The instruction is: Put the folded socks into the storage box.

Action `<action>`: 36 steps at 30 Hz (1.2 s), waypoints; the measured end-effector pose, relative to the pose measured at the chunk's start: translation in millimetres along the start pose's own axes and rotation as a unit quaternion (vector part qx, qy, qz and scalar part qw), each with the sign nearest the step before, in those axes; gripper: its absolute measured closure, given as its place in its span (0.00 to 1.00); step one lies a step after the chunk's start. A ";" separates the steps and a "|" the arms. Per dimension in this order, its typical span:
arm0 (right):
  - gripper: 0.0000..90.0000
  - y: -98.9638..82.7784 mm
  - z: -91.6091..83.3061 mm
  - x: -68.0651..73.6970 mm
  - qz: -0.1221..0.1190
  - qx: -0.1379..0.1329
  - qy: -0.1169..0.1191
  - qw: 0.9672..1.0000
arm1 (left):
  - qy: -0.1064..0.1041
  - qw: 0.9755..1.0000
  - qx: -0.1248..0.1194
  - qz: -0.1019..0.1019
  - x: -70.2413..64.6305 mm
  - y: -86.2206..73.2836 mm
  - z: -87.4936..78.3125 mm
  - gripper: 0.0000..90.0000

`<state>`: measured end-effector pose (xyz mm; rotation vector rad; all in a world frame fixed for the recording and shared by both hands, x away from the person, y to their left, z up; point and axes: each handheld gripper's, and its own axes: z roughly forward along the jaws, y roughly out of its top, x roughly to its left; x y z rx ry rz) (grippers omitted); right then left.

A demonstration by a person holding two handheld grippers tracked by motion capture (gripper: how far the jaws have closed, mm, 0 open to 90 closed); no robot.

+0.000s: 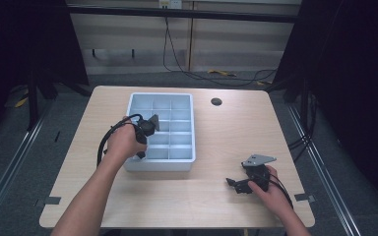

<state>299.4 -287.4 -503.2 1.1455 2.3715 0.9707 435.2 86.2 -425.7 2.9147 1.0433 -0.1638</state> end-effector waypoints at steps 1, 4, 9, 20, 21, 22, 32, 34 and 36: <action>0.11 0.0 0.0 0.2 0.001 0.000 -0.001 1.000 | -0.001 1.000 -0.002 0.003 0.9 -0.5 2.2 1.00; 0.11 0.0 0.1 0.6 0.000 -0.001 0.000 1.000 | -0.012 1.000 -0.010 -0.003 4.0 -3.6 3.9 1.00; 0.11 0.0 0.1 0.6 0.000 -0.001 0.000 1.000 | -0.020 1.000 -0.016 -0.014 5.5 -5.0 10.0 1.00; 0.11 -0.1 0.1 1.1 -0.001 -0.001 0.000 1.000 | -0.033 0.999 -0.016 -0.030 9.6 -5.5 19.4 1.00; 0.11 -0.1 0.1 1.1 -0.001 -0.001 0.000 1.000 | -0.034 0.999 -0.016 -0.029 9.7 -5.6 19.5 1.00; 0.11 -0.1 0.0 1.2 0.000 0.000 0.000 1.000 | -0.037 0.999 -0.015 -0.031 10.4 -5.8 19.5 1.00; 0.11 0.0 0.1 1.0 -0.001 -0.001 0.000 1.000 | -0.035 0.999 -0.026 -0.021 8.7 -8.7 14.5 1.00; 0.11 0.0 0.1 1.0 -0.001 -0.001 0.000 1.000 | -0.033 0.999 -0.030 -0.021 8.1 -9.4 11.3 1.00; 0.11 0.0 0.1 1.0 0.000 -0.001 0.000 1.000 | -0.034 0.999 -0.034 -0.021 8.3 -10.7 7.0 1.00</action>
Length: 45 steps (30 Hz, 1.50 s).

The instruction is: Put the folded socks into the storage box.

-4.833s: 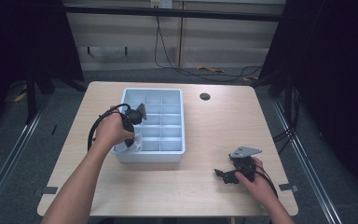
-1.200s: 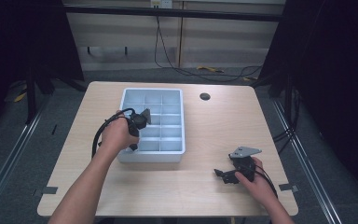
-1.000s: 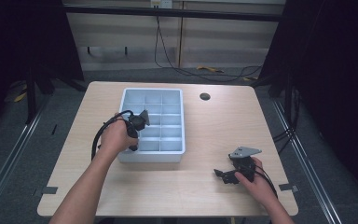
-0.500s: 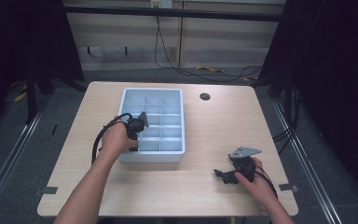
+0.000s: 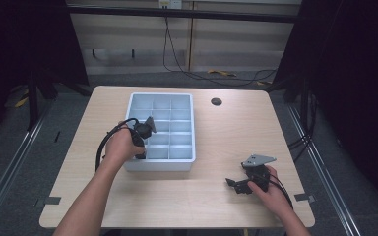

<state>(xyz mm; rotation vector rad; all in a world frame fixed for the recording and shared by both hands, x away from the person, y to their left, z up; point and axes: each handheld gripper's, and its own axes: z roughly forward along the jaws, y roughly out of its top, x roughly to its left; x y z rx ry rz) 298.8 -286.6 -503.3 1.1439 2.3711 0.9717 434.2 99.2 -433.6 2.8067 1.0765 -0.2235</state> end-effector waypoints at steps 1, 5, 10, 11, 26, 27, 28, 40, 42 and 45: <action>0.11 0.0 0.0 -0.1 -0.001 0.000 0.000 1.000 | -0.001 1.000 -0.001 0.003 -0.3 -0.6 -2.0 0.99; 0.11 0.0 0.0 0.0 0.000 0.000 0.000 1.000 | 0.001 1.000 -0.009 0.006 -2.2 -2.4 -10.2 0.95; 0.11 0.0 0.0 -0.1 -0.001 0.000 0.000 1.000 | 0.013 1.000 -0.022 0.006 -2.3 -5.3 -22.7 0.86; 0.11 0.0 0.0 0.0 0.000 0.000 0.000 1.000 | 0.019 1.000 -0.024 0.004 -2.1 -6.3 -25.4 0.83; 0.11 0.0 0.0 -0.1 0.000 0.000 0.000 1.000 | 0.032 0.999 -0.044 0.001 3.4 -19.3 -48.9 0.46; 0.11 0.0 0.0 -0.1 0.000 0.000 0.000 1.000 | 0.032 0.998 -0.045 0.003 3.5 -19.8 -49.9 0.44; 0.11 0.0 0.0 -0.1 0.000 0.000 0.000 1.000 | 0.029 0.998 -0.046 0.004 3.9 -20.4 -50.7 0.44; 0.11 0.0 0.0 0.0 0.000 0.000 0.000 1.000 | 0.032 0.998 -0.058 0.002 3.2 -26.4 -57.8 0.33; 0.11 0.0 0.0 0.1 0.000 0.000 0.000 1.000 | 0.031 0.998 -0.058 0.006 2.9 -26.7 -60.0 0.32; 0.11 -0.1 -0.1 0.4 0.002 0.000 -0.001 1.000 | 0.030 0.997 -0.066 0.006 1.8 -27.9 -63.3 0.31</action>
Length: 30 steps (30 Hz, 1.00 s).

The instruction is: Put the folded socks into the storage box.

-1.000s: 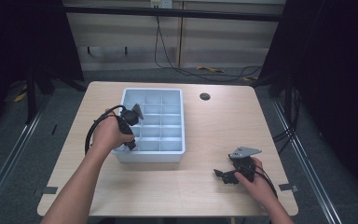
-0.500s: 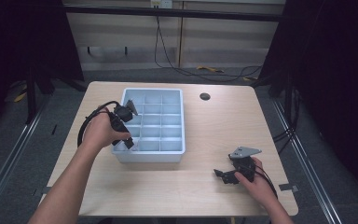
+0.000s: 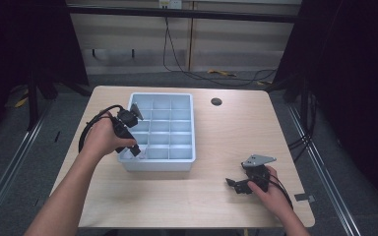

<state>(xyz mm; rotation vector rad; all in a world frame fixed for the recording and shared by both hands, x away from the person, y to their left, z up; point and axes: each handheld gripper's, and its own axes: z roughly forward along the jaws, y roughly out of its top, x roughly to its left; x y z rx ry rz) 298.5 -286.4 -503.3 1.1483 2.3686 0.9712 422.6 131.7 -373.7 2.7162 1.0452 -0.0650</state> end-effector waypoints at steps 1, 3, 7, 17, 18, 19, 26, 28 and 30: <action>0.11 -0.1 -0.1 0.1 0.000 0.000 0.000 1.000 | -0.001 1.000 -0.001 0.000 -0.2 -0.2 -0.9 0.31; 0.11 -0.1 -0.2 0.1 0.000 0.000 0.000 1.000 | 0.000 1.000 -0.003 0.001 -0.8 -0.8 -3.0 0.30; 0.11 -0.1 -0.2 0.2 0.000 0.000 0.000 1.000 | -0.002 1.000 -0.007 0.004 -1.4 -3.8 -5.6 0.29; 0.11 -0.3 -0.3 0.1 -0.001 0.000 0.000 1.000 | -0.011 1.000 -0.022 0.004 3.3 -17.9 -11.5 0.26; 0.11 -0.3 -0.3 0.2 -0.001 0.000 0.000 1.000 | -0.011 1.000 -0.024 0.002 3.6 -19.5 -11.9 0.26; 0.11 -0.3 -0.3 0.1 -0.001 0.000 0.000 1.000 | -0.012 1.000 -0.025 0.003 4.0 -21.4 -12.1 0.25; 0.11 -0.3 -0.3 0.1 -0.001 0.000 0.000 1.000 | -0.018 1.000 -0.025 0.006 9.1 -34.1 -11.5 0.23; 0.11 -0.3 -0.3 0.1 -0.001 0.000 0.000 1.000 | -0.018 1.000 -0.022 0.008 11.0 -37.3 -12.8 0.23; 0.11 -0.3 -0.3 0.1 -0.001 0.000 0.000 1.000 | -0.019 0.999 -0.025 0.005 12.5 -40.5 -14.0 0.22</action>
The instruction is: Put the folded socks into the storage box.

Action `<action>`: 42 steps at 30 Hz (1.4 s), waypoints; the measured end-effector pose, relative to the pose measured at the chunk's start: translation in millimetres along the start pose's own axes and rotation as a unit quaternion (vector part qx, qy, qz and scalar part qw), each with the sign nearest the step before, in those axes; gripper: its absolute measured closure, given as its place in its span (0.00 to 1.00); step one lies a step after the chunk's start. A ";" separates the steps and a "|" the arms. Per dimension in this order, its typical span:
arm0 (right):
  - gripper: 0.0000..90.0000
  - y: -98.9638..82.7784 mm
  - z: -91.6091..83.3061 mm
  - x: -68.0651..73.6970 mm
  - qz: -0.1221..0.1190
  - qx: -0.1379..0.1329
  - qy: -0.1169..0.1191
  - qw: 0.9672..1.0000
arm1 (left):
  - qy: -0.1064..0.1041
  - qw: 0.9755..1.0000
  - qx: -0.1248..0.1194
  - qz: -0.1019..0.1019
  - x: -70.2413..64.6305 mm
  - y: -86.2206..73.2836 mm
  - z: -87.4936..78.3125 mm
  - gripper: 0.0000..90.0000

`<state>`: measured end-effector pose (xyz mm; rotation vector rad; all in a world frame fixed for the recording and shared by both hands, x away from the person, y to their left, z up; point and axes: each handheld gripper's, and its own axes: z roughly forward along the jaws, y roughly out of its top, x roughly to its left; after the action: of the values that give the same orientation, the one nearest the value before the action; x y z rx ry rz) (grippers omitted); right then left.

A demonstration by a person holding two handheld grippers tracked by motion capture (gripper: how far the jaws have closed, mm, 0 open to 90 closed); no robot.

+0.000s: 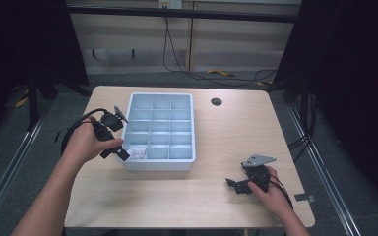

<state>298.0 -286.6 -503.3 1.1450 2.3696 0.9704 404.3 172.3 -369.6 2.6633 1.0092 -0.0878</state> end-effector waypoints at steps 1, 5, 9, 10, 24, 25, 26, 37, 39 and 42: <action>0.11 0.0 0.0 0.0 0.000 0.000 0.000 1.000 | -0.003 1.000 -0.004 -0.002 0.7 -1.6 -0.9 0.22; 0.11 0.0 0.0 0.0 0.000 0.000 0.000 1.000 | -0.004 1.000 -0.007 -0.004 3.9 -7.9 -3.4 0.21; 0.11 0.0 0.0 0.1 0.000 0.000 0.000 1.000 | -0.007 1.000 -0.012 -0.003 7.6 -15.1 -5.0 0.21; 0.11 0.0 0.0 0.1 0.000 0.000 0.000 1.000 | -0.007 1.000 -0.014 -0.007 8.0 -16.9 -5.0 0.21; 0.11 0.0 0.0 0.0 0.000 0.000 0.000 1.000 | -0.014 1.000 -0.021 -0.009 16.4 -41.5 -0.5 0.21; 0.11 0.0 0.0 0.1 0.000 0.000 0.000 1.000 | -0.015 1.000 -0.023 -0.010 16.7 -42.7 0.0 0.21; 0.11 0.0 0.0 0.1 0.000 0.000 0.000 1.000 | -0.017 1.000 -0.023 -0.007 17.5 -44.1 0.5 0.21; 0.11 -0.1 -0.1 0.2 0.000 0.000 0.000 1.000 | -0.028 0.999 -0.026 -0.011 22.4 -57.5 10.2 0.21; 0.11 -0.1 -0.2 0.3 0.000 0.000 0.000 1.000 | -0.031 0.999 -0.023 -0.013 22.8 -59.1 12.3 0.20; 0.11 -0.2 -0.2 0.3 0.000 0.000 0.000 1.000 | -0.031 0.999 -0.022 -0.013 23.5 -61.7 15.8 0.20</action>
<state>297.6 -286.4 -503.3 1.1459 2.3694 0.9702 382.2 226.7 -403.7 2.5916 1.0134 -0.1521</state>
